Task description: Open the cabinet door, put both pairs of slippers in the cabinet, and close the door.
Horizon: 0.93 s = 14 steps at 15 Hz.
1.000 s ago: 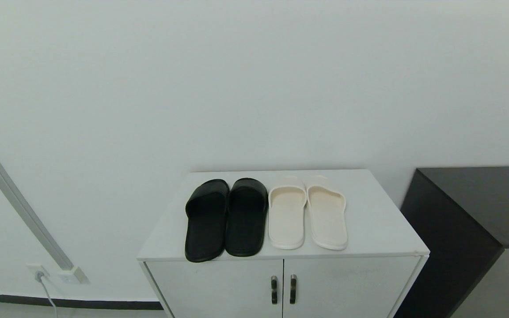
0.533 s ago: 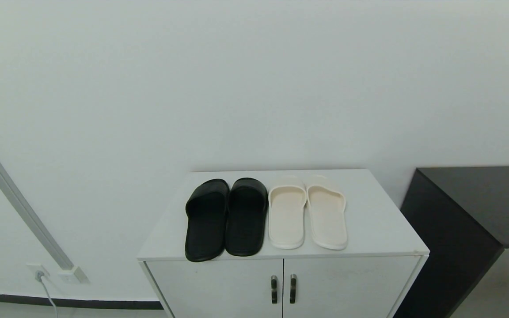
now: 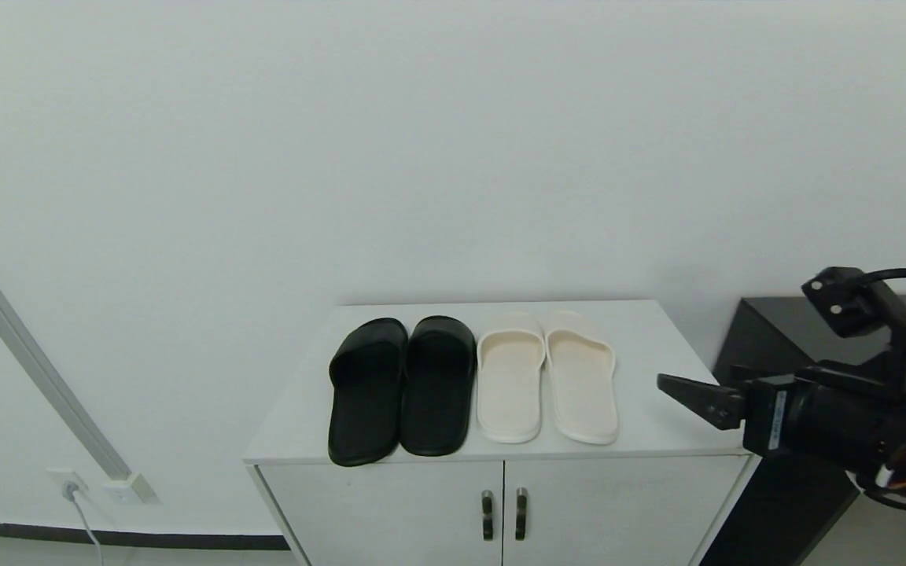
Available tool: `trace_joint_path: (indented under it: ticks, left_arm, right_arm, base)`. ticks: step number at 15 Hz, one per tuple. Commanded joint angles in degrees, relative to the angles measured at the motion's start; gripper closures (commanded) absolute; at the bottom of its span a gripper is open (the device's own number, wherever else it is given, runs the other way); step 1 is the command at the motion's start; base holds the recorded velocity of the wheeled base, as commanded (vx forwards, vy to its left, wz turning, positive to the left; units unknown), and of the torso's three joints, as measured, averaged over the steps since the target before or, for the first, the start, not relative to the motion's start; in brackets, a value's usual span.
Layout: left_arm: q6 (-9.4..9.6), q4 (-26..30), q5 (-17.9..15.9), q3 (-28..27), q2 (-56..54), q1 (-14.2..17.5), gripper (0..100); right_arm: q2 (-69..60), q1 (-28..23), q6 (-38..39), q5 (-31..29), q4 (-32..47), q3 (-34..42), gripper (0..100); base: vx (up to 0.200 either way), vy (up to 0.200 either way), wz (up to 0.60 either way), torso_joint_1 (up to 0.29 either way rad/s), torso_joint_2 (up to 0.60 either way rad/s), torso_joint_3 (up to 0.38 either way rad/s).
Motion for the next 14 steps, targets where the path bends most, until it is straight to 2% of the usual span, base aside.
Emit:
trace_joint_path:
  ticks: [1,7,9,14]
  left_arm:
    - [-0.02,0.0,0.0,0.0,0.1,0.0,100]
    - [-0.2,0.0,0.1,0.0,0.1,0.0,100]
    - [-0.2,0.0,0.1,0.0,0.1,0.0,100]
    - [-0.37,0.0,0.1,0.0,0.1,0.0,100]
  right_arm:
    - [7.0,0.7,0.5,-0.1,-0.1,-3.4,0]
    - [17.0,5.8,0.9,-7.5,-0.8,-13.3,0]
    - [24.0,7.9,0.9,-11.6,-1.0,-19.1,0]
    - [36.7,9.9,0.7,-20.2,-8.4,-26.5,0]
  base:
    - [0.0,0.0,0.0,0.0,0.0,0.0]
    - [0.0,0.0,0.0,0.0,0.0,0.0]
    - [0.0,0.0,0.0,0.0,0.0,0.0]
    - [0.0,0.0,0.0,0.0,0.0,0.0]
